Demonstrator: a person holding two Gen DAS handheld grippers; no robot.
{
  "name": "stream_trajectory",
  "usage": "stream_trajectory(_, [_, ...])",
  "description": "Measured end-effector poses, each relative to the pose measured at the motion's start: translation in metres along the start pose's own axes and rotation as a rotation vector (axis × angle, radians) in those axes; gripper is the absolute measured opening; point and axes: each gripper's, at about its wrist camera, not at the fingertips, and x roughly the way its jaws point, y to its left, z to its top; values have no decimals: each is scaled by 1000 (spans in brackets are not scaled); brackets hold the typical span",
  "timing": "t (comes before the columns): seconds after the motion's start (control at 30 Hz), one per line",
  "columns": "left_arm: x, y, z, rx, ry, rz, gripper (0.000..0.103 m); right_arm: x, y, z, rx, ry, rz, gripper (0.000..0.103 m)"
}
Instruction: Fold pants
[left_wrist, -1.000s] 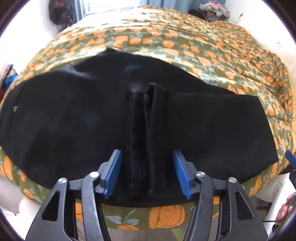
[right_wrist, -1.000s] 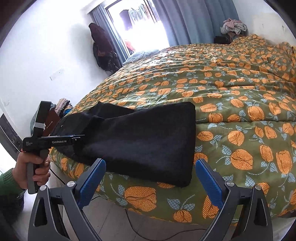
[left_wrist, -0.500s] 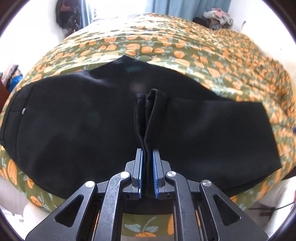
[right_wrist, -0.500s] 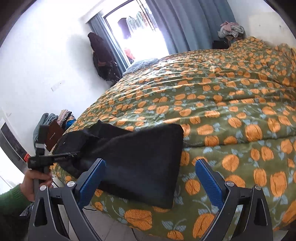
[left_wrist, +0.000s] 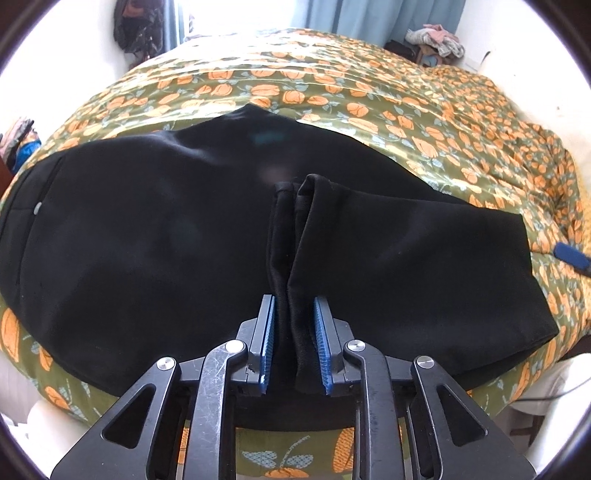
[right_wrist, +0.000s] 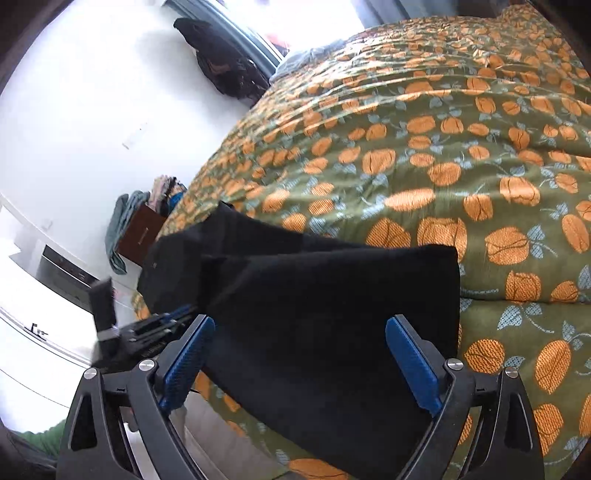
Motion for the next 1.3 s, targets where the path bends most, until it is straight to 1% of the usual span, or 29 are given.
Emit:
stream_trajectory(0.07, [0, 2, 0, -9, 0, -9, 22, -14, 7, -7, 40, -16, 48, 93])
stream_trajectory(0.13, [1, 3, -1, -13, -3, -9, 24, -18, 13, -30, 72, -21, 109, 94])
stream_trajectory(0.17, [1, 3, -2, -13, -5, -10, 25, -13, 13, -42, 83, -3, 111, 94])
stream_trajectory(0.2, [2, 3, -3, -14, -5, -19, 27, -1, 11, -55, 92, 38, 88, 94])
stream_trajectory(0.23, [1, 3, -3, -13, -2, -19, 31, 15, 7, -67, 95, 95, 42, 94])
stream_trajectory(0.27, [0, 3, -2, -13, 3, -20, 35, 26, 2, -75, 98, 121, 11, 93])
stream_trajectory(0.33, [-5, 5, -1, -24, 23, -37, 56, 25, 5, -79, 96, 78, -11, 93])
stream_trajectory(0.37, [-11, 9, 0, -36, 22, -31, 63, 20, 10, -75, 97, 60, -18, 93])
stream_trajectory(0.4, [-17, 14, 1, -46, 14, -13, 76, 13, 15, -72, 96, 29, -19, 93])
stream_trajectory(0.43, [-25, 21, 2, -61, -2, 2, 82, 1, 20, -68, 88, -20, -23, 93])
stream_trajectory(0.47, [-34, 32, 3, -80, -20, 5, 84, -11, 25, -65, 74, -68, -32, 94])
stream_trajectory(0.53, [-48, 63, 10, -129, -42, 9, 86, -28, 29, -66, 52, -138, -62, 96])
stream_trajectory(0.6, [-59, 105, 19, -194, -64, 51, 88, -42, 26, -74, 44, -180, -92, 97])
stream_trajectory(0.63, [-64, 131, 24, -237, -77, 91, 88, -45, 24, -80, 42, -188, -109, 97])
stream_trajectory(0.67, [-69, 163, 30, -301, -94, 144, 88, -45, 20, -86, 47, -184, -126, 97])
stream_trajectory(0.73, [-75, 225, 34, -453, -131, 217, 90, -45, 14, -97, 65, -169, -137, 97])
stream_trajectory(0.8, [-76, 278, 32, -595, -151, 293, 90, -42, 9, -111, 80, -149, -147, 97])
stream_trajectory(0.83, [-72, 294, 30, -635, -146, 306, 90, -38, 7, -115, 88, -131, -148, 97])
stream_trajectory(0.9, [-60, 316, 28, -679, -114, 276, 90, -28, 4, -122, 97, -103, -150, 97])
stream_trajectory(0.97, [-45, 322, 28, -690, -95, 181, 90, -21, 6, -122, 84, -81, -148, 97])
stream_trajectory(1.0, [-39, 321, 28, -688, -93, 129, 93, -18, 8, -122, 75, -71, -149, 97])
stream_trajectory(1.03, [-30, 317, 28, -683, -74, 54, 95, -15, 8, -120, 69, -64, -151, 97])
stream_trajectory(1.07, [-22, 313, 29, -681, -50, -5, 95, -12, 9, -120, 66, -57, -148, 97])
stream_trajectory(1.1, [-15, 309, 28, -679, -27, -17, 96, -10, 10, -122, 64, -50, -145, 97])
stream_trajectory(1.13, [-17, 300, 26, -673, -37, 5, 93, -7, 11, -122, 62, -45, -145, 97])
stream_trajectory(1.17, [-19, 300, 25, -679, -54, 15, 87, -5, 11, -121, 59, -41, -143, 97])
stream_trajectory(1.2, [-23, 302, 21, -709, -67, 51, 63, -4, 13, -122, 55, -39, -142, 97])
stream_trajectory(1.23, [-28, 305, 18, -745, -69, 58, 42, -4, 15, -121, 47, -39, -141, 97])
stream_trajectory(1.3, [-44, 312, 12, -803, -97, 8, 17, -7, 20, -123, 26, -50, -141, 97])
